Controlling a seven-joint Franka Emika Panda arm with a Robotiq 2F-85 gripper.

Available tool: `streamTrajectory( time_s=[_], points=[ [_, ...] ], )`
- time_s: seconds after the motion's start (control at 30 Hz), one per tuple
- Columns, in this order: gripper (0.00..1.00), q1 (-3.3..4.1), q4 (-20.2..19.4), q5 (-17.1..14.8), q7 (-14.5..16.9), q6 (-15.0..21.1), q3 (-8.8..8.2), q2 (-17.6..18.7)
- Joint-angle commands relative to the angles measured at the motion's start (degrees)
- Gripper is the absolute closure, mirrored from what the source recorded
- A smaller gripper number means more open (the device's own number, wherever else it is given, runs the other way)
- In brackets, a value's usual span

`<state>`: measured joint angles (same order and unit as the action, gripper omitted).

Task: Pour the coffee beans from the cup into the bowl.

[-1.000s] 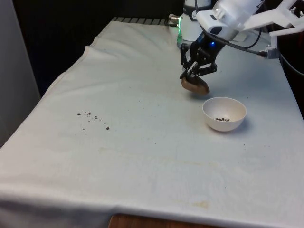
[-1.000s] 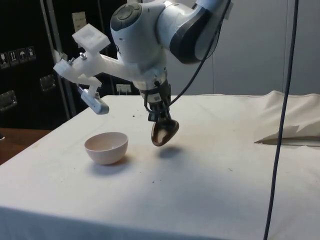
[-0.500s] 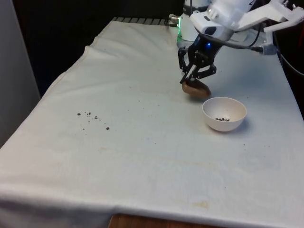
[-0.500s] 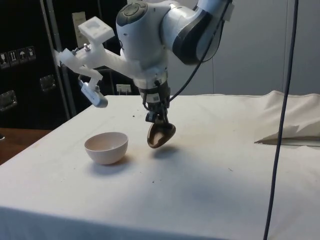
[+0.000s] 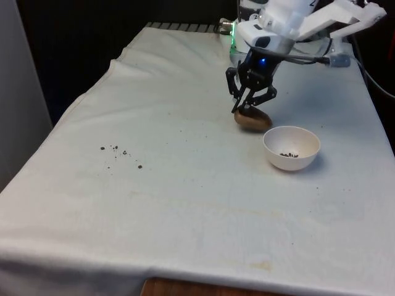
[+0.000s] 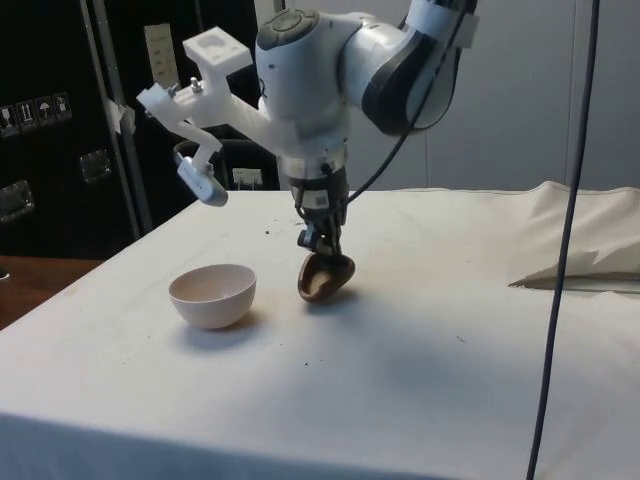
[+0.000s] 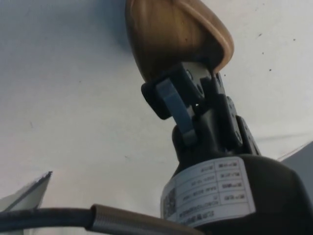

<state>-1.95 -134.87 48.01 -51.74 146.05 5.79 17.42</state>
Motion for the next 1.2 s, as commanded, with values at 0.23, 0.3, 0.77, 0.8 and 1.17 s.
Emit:
streamTrajectory(
  time_s=[0.23,0.3,0.77,0.8,1.17],
  points=[
    [1.00,0.00,-1.7,0.0,0.3,5.0,-2.46,0.0],
    [1.00,-0.63,-2.6,-0.4,1.0,8.4,-3.21,0.1],
    [1.00,-0.92,-4.6,-2.8,4.5,14.8,-6.70,0.3],
    [1.00,-1.03,-4.9,-3.4,5.3,15.6,-7.16,0.3],
    [1.00,-0.92,-5.4,-7.8,9.7,17.6,-8.71,0.4]
  ],
)
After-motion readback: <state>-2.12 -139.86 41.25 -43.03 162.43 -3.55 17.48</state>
